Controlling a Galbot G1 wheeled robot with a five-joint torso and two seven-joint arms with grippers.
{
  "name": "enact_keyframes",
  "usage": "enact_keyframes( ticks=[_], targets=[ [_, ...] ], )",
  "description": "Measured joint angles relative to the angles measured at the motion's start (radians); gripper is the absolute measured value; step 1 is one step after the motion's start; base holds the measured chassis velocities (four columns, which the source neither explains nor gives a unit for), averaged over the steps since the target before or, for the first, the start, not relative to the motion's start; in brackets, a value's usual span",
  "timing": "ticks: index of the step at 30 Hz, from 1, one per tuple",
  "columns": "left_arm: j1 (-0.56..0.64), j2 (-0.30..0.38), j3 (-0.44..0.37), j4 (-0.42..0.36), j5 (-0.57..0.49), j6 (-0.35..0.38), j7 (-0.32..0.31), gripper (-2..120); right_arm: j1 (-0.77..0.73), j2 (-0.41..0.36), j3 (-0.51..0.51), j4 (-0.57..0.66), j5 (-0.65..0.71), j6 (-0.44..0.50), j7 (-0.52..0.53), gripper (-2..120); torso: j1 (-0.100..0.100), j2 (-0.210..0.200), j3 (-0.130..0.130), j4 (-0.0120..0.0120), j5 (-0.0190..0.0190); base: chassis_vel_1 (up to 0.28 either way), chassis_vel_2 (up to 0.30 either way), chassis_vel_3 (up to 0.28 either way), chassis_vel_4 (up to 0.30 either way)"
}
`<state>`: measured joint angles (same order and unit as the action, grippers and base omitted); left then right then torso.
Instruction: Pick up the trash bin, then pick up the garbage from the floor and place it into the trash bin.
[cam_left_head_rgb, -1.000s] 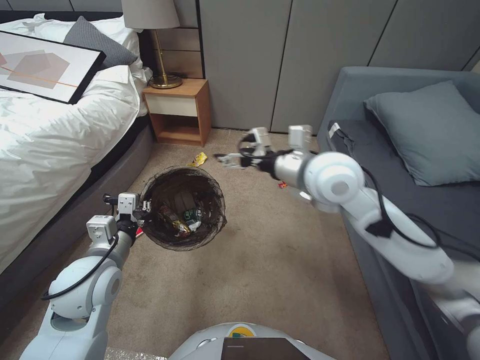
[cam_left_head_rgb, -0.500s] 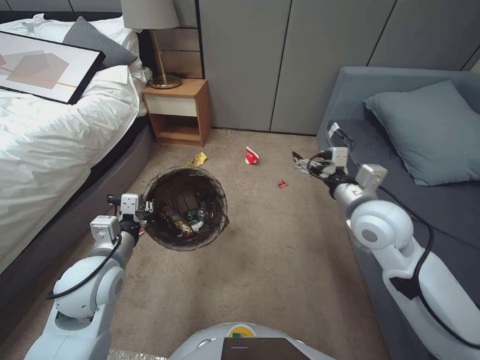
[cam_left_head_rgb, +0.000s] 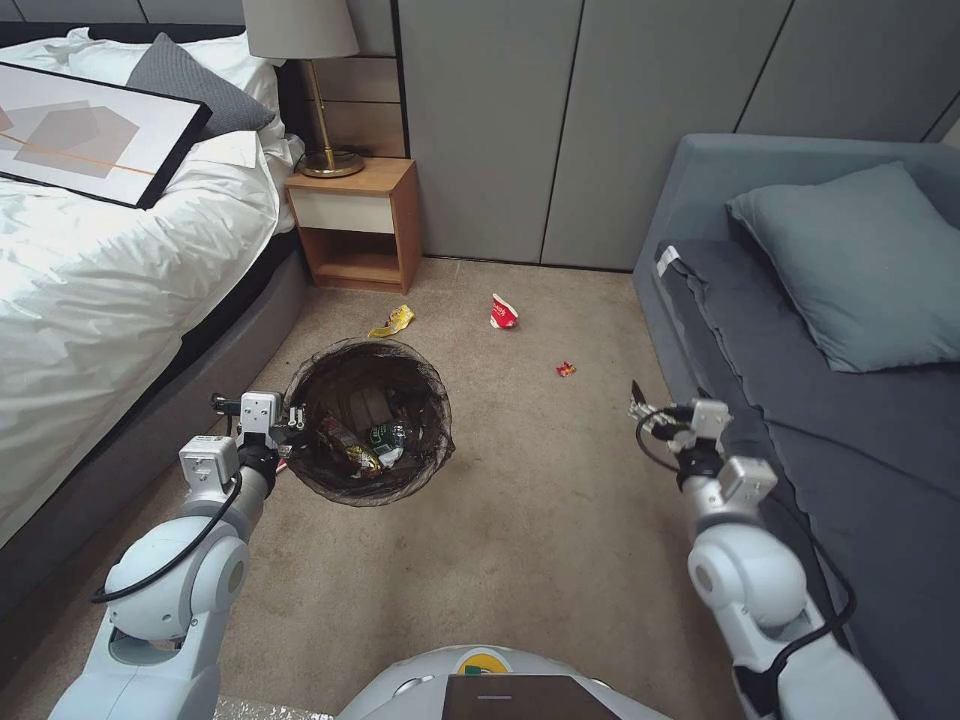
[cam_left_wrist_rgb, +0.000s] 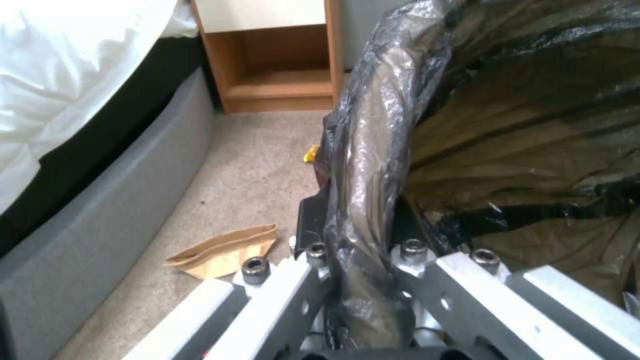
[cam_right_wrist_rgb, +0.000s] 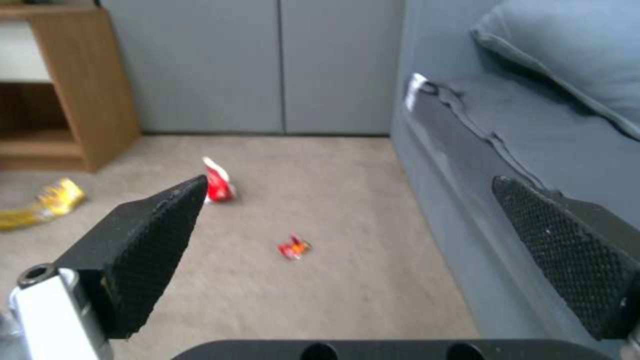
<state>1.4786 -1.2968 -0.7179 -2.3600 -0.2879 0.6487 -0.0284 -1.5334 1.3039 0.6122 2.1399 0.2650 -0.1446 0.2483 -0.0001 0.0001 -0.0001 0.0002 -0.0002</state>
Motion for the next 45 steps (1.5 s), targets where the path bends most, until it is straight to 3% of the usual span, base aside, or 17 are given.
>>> enact_keyframes(
  ticks=[7,13,45],
  targets=[
    [0.014,-0.014,0.006,0.001,0.002,-0.006,-0.001,0,-0.065,0.097,-0.001,-0.038,-0.132,0.134,-0.018,100,0.0,0.0,0.0,-0.0001,0.0,0.0,0.0,0.0,0.0],
    [0.025,-0.02,0.006,-0.001,0.007,-0.008,0.0,0,-0.073,0.107,0.0,-0.063,-0.163,0.184,-0.04,100,0.0,0.0,0.0,-0.0001,0.0001,0.0,0.0,0.0,0.0],
    [0.025,-0.036,0.004,-0.007,0.026,-0.01,0.006,0,-0.003,0.097,-0.026,-0.084,-0.136,0.145,-0.046,100,0.0,0.0,0.0,-0.0001,0.0001,-0.033,0.035,0.035,-0.033]
  ],
)
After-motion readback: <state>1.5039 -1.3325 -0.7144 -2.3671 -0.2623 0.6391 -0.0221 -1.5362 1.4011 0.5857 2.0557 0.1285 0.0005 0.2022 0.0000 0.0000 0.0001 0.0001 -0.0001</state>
